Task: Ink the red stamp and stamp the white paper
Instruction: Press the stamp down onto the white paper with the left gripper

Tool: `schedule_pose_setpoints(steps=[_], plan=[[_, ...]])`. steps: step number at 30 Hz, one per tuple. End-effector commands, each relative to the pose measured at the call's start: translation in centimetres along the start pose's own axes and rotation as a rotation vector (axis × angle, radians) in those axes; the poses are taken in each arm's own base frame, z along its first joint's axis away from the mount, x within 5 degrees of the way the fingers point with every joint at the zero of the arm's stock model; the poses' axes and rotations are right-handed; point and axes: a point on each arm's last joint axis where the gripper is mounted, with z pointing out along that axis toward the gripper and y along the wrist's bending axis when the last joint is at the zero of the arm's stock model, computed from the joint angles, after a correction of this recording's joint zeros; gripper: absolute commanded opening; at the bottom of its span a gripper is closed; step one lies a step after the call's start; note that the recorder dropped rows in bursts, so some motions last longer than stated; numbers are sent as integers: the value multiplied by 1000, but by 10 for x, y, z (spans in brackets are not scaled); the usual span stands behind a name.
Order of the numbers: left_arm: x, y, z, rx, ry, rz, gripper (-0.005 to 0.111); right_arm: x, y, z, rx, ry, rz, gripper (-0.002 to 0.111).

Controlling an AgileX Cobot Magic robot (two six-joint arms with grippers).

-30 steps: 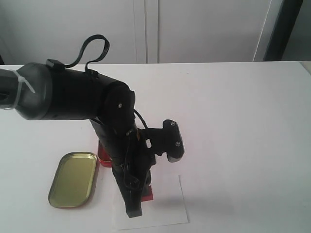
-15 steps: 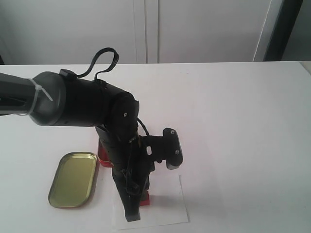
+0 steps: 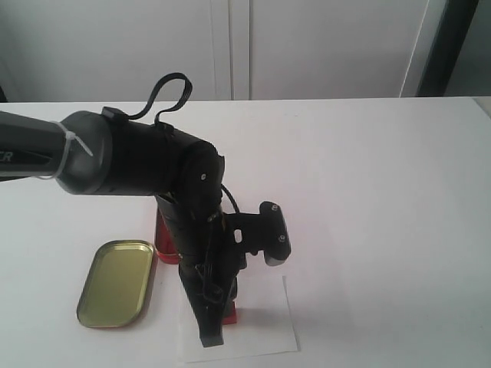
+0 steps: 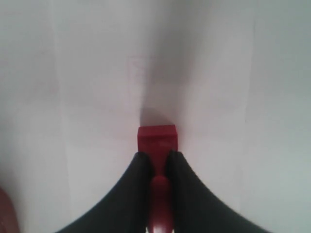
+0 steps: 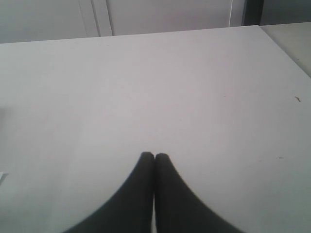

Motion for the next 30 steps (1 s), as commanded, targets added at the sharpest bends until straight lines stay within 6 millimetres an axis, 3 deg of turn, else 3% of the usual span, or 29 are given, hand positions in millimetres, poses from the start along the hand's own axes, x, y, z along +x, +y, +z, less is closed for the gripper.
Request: schedule_pose_setpoints(steps=[1,30], plan=[[6,-4,36,58,68,-19,0,-1,0,0,-3,-15,-1,0],[1,-4,36,49,11,-39,0,-1,0,0,-3,-15,-1,0]])
